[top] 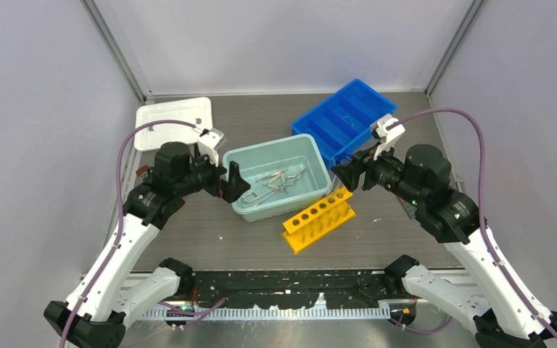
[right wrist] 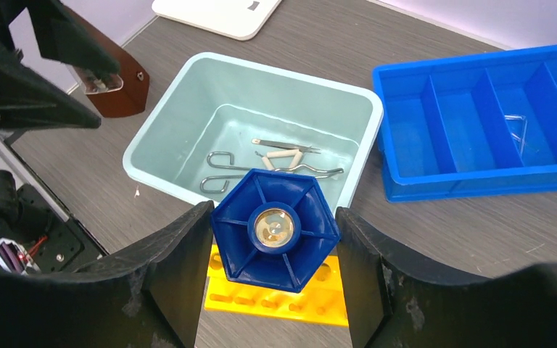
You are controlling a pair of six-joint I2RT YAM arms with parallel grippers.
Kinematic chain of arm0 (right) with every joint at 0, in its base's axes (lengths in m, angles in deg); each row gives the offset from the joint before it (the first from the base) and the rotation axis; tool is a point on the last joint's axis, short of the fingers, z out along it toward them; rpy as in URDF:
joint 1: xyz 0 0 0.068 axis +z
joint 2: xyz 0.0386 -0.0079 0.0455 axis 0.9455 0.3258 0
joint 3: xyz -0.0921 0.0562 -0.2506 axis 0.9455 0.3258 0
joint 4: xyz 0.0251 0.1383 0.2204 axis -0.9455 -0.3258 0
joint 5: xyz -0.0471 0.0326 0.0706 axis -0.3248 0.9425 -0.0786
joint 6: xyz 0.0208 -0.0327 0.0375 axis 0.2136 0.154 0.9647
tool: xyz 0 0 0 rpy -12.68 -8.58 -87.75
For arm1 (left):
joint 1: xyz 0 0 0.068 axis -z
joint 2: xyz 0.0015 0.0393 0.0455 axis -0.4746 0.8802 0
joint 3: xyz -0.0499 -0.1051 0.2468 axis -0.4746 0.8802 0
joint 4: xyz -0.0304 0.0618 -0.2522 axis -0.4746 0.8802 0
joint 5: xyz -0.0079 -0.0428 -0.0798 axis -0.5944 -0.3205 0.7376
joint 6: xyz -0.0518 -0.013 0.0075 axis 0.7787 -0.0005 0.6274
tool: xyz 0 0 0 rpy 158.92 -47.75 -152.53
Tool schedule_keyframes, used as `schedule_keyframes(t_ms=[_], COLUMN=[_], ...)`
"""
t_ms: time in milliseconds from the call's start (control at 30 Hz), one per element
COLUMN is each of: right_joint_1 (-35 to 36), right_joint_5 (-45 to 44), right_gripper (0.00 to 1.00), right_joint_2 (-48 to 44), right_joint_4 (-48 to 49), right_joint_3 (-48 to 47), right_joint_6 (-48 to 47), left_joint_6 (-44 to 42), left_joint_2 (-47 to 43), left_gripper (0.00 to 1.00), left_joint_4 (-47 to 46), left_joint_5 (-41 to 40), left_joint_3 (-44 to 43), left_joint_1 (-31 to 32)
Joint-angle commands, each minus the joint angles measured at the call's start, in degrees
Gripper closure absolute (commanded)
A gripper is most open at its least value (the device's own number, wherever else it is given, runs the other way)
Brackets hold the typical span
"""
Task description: Organize the chemistry lab equipment
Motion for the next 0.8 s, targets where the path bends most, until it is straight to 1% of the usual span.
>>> schedule_keyframes(t_ms=[0,333,533,767], right_joint_1=[0.01,0.03,0.03,0.10], right_joint_5=[2.01,-1.98,-0.76,-4.42], right_gripper=[0.54,0.54,0.54,0.54], right_joint_2=[-2.58,-6.97,-9.07,-11.16], right_joint_4=[0.56,-1.22,0.45,4.29], right_joint_3=[1.72,5.94,10.77,15.15], right_joint_6=[-3.63,-4.02,-4.40,-5.58], left_joint_6=[-0.88,-0.79,-0.79,-0.75], left_joint_2=[-0.26,0.03,-0.01,0.14], left_gripper=[0.00,0.00,0.00,0.00], left_joint_4=[-2.54,-2.57,-2.47,-2.56], left_joint_5=[-0.21,0.07,0.32,0.75], left_joint_3=[-0.01,-0.02,0.06,0.09], left_joint_1=[0.12,0.09,0.09,0.09])
